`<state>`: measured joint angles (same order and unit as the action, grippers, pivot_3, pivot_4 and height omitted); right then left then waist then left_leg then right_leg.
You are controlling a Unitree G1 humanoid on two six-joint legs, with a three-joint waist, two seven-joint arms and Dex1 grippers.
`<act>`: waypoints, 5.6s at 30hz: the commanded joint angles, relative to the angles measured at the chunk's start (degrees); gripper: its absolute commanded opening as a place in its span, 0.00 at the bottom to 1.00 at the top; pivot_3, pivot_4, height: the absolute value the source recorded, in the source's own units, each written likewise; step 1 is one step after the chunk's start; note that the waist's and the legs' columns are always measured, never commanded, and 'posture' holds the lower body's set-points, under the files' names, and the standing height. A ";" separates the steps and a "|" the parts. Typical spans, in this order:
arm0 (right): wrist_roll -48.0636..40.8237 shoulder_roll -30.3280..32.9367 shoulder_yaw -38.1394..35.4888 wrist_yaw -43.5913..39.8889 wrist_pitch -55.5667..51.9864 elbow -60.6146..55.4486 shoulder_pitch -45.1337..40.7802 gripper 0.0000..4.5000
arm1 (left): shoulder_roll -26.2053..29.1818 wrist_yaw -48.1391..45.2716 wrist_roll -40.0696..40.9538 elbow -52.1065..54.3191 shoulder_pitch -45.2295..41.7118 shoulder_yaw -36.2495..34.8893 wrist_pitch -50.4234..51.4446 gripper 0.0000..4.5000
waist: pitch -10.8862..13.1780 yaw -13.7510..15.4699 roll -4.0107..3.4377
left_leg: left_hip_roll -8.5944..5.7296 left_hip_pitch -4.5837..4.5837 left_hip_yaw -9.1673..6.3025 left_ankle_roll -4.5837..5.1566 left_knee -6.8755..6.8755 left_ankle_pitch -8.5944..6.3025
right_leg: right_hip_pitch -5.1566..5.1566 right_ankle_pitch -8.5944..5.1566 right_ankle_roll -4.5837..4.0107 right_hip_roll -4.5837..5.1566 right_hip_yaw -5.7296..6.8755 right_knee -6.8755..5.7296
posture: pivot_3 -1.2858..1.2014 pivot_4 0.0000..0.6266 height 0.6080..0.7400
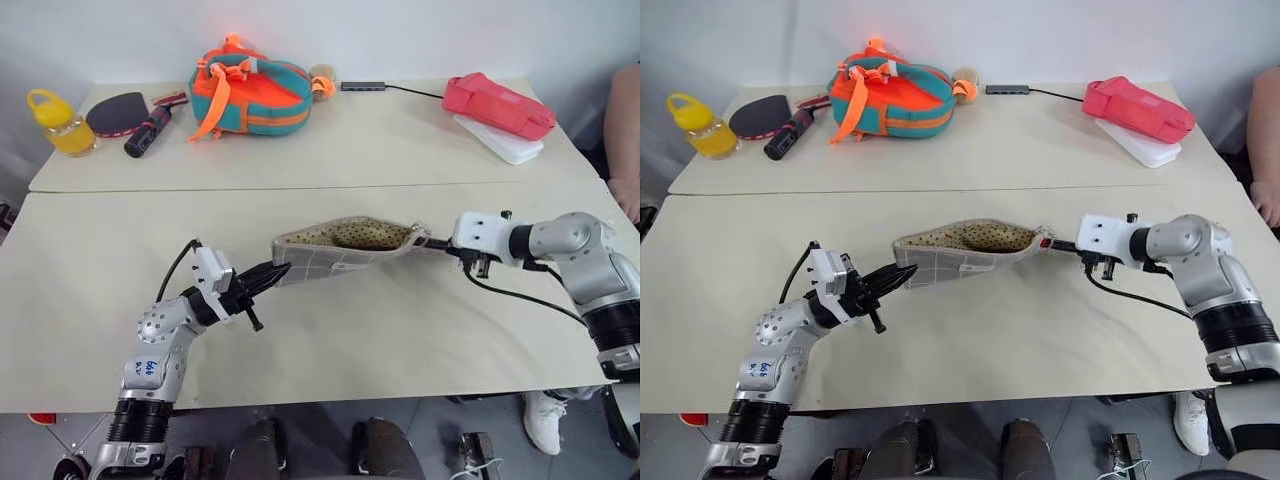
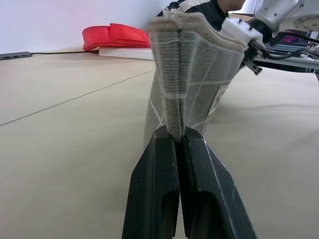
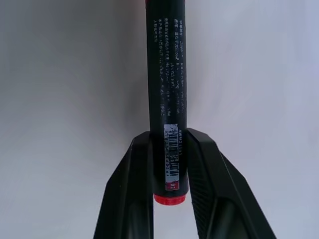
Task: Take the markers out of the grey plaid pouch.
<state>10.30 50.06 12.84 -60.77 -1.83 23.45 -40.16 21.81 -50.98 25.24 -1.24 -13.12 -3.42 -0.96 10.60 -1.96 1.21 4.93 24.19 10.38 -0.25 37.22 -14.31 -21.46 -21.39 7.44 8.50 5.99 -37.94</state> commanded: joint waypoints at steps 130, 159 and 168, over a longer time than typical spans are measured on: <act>-29.01 -6.04 -10.03 -11.56 -35.85 -37.01 -9.05 0.24 | 2.74 0.57 0.47 0.81 -3.51 -3.18 5.69 0.00 | -0.02 0.15 0.03 | -0.01 0.02 -0.16 0.04 -0.04 -0.02 | 0.05 0.00 0.00 0.02 0.07 0.08 | 0.52 0.24 1.00; -13.99 -6.90 -3.51 0.48 -11.16 -17.07 6.47 0.40 | 9.97 13.36 -21.72 -5.99 -1.68 -1.80 -15.53 0.17 | 0.01 0.00 0.06 | 0.07 0.02 0.35 0.01 -0.06 -0.06 | -0.13 0.01 0.02 0.00 -0.04 0.02 | 0.52 0.24 1.00; -21.29 -8.47 -10.91 2.02 -11.86 -21.65 10.06 1.00 | 9.34 11.01 -9.12 3.83 6.29 -6.22 -5.83 0.82 | 0.01 0.04 0.06 | 0.06 0.02 0.17 0.02 -0.10 -0.07 | -0.13 0.01 0.02 0.01 -0.04 0.04 | 0.52 0.24 1.00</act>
<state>-7.55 42.06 6.06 -59.72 -14.64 4.87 -29.96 31.52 -40.69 12.73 -0.87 -8.20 -7.16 -8.79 10.61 -1.92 1.27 5.00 24.21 10.55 -0.23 37.12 -14.37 -21.59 -21.38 7.45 8.50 5.95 -37.89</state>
